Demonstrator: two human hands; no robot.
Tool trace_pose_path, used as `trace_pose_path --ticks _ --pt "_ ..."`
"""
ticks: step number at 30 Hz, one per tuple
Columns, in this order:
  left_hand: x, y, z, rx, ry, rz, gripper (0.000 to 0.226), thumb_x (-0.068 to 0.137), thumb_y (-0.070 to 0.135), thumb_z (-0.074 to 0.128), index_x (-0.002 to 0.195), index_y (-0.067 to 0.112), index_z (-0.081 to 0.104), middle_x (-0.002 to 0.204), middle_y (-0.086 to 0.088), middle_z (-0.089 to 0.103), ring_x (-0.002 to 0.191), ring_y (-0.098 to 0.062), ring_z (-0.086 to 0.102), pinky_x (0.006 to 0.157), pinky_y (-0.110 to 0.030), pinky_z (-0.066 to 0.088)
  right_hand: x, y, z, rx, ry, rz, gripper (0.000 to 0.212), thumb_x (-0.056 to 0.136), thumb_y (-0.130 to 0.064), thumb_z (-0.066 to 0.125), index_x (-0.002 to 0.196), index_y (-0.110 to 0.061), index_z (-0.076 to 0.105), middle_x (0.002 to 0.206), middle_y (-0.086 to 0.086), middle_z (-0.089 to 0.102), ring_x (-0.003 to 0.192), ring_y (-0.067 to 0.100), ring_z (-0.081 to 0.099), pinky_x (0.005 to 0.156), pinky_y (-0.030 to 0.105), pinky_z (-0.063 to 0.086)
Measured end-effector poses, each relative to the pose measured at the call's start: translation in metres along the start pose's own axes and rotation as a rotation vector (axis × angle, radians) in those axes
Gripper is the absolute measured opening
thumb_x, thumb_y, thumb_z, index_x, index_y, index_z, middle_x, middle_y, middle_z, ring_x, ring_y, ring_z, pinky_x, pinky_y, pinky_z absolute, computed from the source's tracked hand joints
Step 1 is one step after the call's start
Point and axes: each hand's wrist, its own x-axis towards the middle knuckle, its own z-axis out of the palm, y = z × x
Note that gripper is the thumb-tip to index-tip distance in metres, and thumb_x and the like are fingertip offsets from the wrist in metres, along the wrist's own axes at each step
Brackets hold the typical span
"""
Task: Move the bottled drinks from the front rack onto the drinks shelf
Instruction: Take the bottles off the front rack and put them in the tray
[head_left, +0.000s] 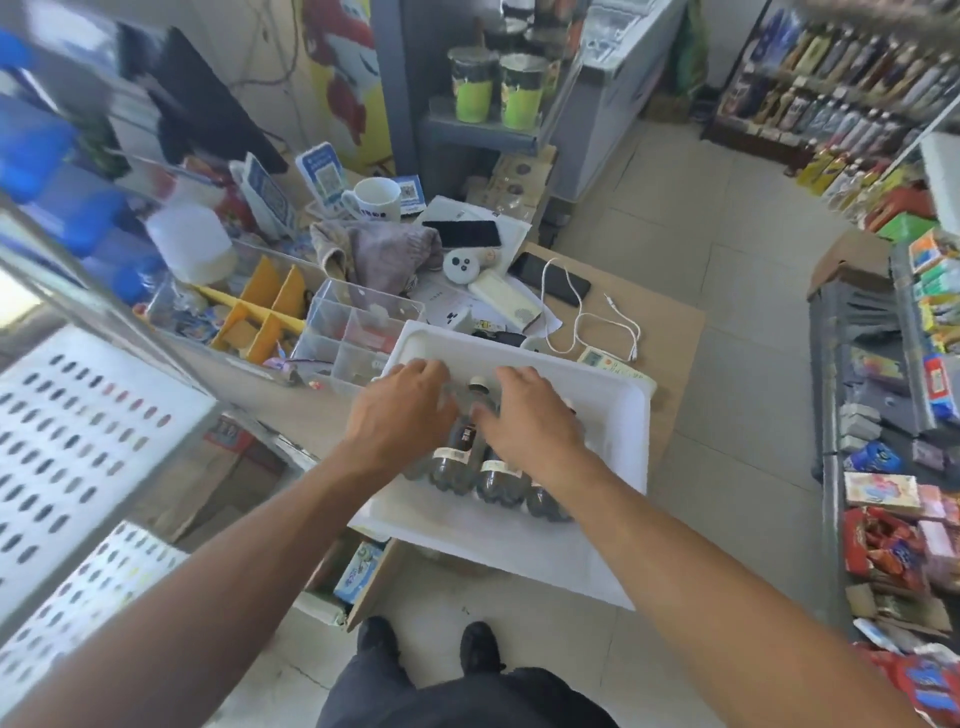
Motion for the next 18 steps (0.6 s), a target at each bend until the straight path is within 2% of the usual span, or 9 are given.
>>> trace_pose_path --ticks 3,7,10,14,18 --pt "-0.009 -0.024 -0.033 0.008 0.113 -0.083 0.036 0.097 0.041 0.049 0.128 0.022 0.056 0.122 0.0 0.064 0.102 -0.021 0.063 0.07 -0.034 0.054 0.012 -0.038 -0.019 -0.104 -0.01 -0.186 0.047 0.096 -0.045 0.051 0.127 -0.01 0.051 0.125 0.01 0.053 0.118 0.03 0.049 0.091 0.044 0.047" --pt "-0.034 -0.056 -0.085 0.074 0.23 -0.208 0.034 0.096 0.038 0.053 0.126 0.022 0.057 0.117 0.001 0.066 0.097 -0.022 0.066 0.067 -0.031 0.053 0.021 -0.092 -0.039 -0.269 -0.042 -0.407 0.045 0.098 -0.045 0.047 0.13 -0.013 0.048 0.129 0.01 0.052 0.119 0.028 0.048 0.089 0.043 0.044" --pt "-0.06 -0.076 -0.123 0.133 0.315 -0.291 0.034 0.096 0.043 0.05 0.126 0.026 0.056 0.116 0.002 0.066 0.097 -0.026 0.067 0.068 -0.038 0.055 0.027 -0.137 -0.05 -0.348 -0.041 -0.539 0.045 0.098 -0.048 0.044 0.127 -0.015 0.049 0.129 0.009 0.053 0.12 0.028 0.049 0.09 0.044 0.045" --pt "-0.096 -0.102 -0.168 0.176 0.401 -0.405 0.036 0.098 0.043 0.046 0.126 0.023 0.055 0.124 -0.001 0.062 0.109 -0.028 0.061 0.078 -0.041 0.05 0.026 -0.204 -0.064 -0.311 0.007 -0.688 0.043 0.096 -0.049 0.044 0.122 -0.016 0.052 0.117 0.006 0.057 0.111 0.028 0.055 0.076 0.039 0.041" --pt "-0.128 -0.131 -0.201 0.184 0.52 -0.514 0.034 0.095 0.044 0.047 0.121 0.024 0.058 0.119 0.001 0.063 0.108 -0.027 0.06 0.08 -0.04 0.048 0.016 -0.271 -0.072 -0.217 0.06 -0.853 0.045 0.096 -0.051 0.045 0.123 -0.015 0.052 0.108 0.007 0.059 0.099 0.027 0.058 0.07 0.033 0.038"
